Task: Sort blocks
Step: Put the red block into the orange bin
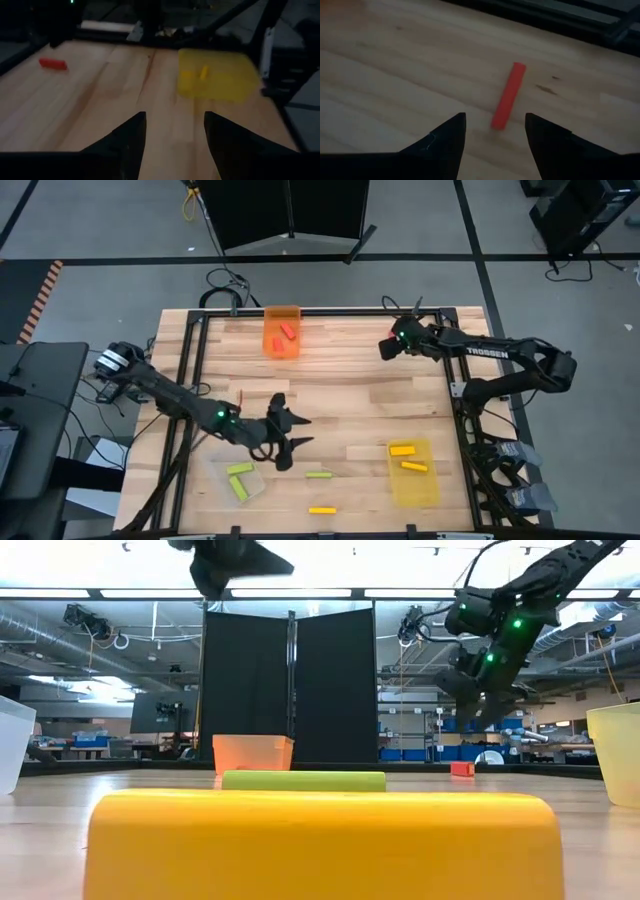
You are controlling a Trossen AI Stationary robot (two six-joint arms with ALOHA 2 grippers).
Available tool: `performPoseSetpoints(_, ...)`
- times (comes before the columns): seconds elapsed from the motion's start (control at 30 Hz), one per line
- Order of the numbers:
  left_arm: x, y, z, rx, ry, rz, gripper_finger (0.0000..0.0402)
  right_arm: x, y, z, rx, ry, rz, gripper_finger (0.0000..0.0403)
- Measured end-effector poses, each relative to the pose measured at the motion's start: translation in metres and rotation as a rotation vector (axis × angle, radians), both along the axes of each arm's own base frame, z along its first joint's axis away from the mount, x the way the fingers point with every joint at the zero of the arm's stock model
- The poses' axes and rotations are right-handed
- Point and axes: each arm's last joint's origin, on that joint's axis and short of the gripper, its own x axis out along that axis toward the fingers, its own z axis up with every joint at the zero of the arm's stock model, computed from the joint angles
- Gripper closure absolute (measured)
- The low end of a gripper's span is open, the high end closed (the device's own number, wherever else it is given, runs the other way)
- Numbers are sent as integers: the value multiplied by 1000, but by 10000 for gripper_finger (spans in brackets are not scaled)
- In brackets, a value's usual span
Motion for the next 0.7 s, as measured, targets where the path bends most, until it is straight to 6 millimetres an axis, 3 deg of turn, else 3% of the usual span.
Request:
performPoseSetpoints(0.23, 14, -7, -27, -18, 49, 20, 195, -2, -11, -13, 48, 40, -33, 155)
performPoseSetpoints(0.43, 16, -11, -28, -29, 29, 11, 195, 5, -23, -37, 88, 91, -52, 115)
performPoseSetpoints(0.7, 15, -13, -28, -30, 25, 3, 195, 14, -34, -65, 111, 115, -75, 135)
